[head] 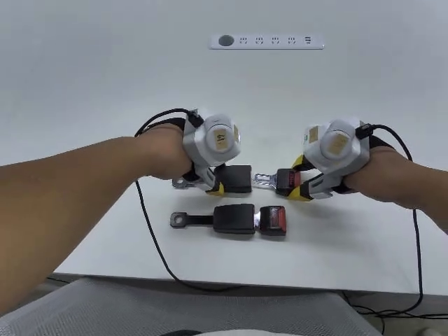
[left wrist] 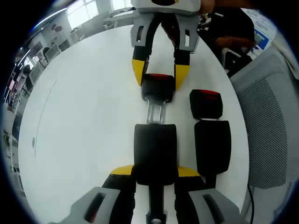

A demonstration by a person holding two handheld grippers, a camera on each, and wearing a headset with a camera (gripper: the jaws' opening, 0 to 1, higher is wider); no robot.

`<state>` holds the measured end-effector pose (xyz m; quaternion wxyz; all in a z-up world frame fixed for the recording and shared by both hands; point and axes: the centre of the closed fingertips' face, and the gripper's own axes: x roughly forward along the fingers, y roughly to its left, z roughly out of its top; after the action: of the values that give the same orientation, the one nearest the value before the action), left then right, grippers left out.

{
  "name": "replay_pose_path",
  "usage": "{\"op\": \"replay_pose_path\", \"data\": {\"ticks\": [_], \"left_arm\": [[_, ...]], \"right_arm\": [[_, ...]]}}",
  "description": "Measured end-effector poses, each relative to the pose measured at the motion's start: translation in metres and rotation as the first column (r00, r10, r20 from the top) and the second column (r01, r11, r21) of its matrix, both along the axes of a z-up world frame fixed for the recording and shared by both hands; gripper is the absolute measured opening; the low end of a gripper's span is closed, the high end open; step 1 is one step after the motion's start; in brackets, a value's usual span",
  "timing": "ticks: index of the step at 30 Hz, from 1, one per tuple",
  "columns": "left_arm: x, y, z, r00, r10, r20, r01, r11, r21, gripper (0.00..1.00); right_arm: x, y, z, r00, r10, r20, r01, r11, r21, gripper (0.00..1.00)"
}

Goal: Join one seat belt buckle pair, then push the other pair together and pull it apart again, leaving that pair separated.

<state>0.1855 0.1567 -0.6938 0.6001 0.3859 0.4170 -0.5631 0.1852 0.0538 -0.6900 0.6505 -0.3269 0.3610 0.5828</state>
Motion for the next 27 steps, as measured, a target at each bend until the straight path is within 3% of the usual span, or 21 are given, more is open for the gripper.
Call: {"op": "replay_pose_path", "data": {"ticks": [10,16,27], "left_arm": [[0.003,0.002,-0.003,1.0,0.002,-0.003,-0.002,1.0,-0.007,0.32],[0.001,0.0,-0.001,1.0,-0.001,-0.004,0.001,1.0,-0.006,0.32],[0.002,0.0,-0.002,1.0,-0.03,-0.005,0.03,1.0,-0.001,0.32]], "right_arm": [[0.003,0.004,0.0,1.0,0.022,0.018,-0.022,1.0,-0.011,0.32],[0.003,0.014,0.001,1.0,0.026,0.011,-0.026,1.0,0.009,0.32],[0.002,0.016,0.0,1.0,0.024,-0.007,-0.024,1.0,0.013,0.31]]}}
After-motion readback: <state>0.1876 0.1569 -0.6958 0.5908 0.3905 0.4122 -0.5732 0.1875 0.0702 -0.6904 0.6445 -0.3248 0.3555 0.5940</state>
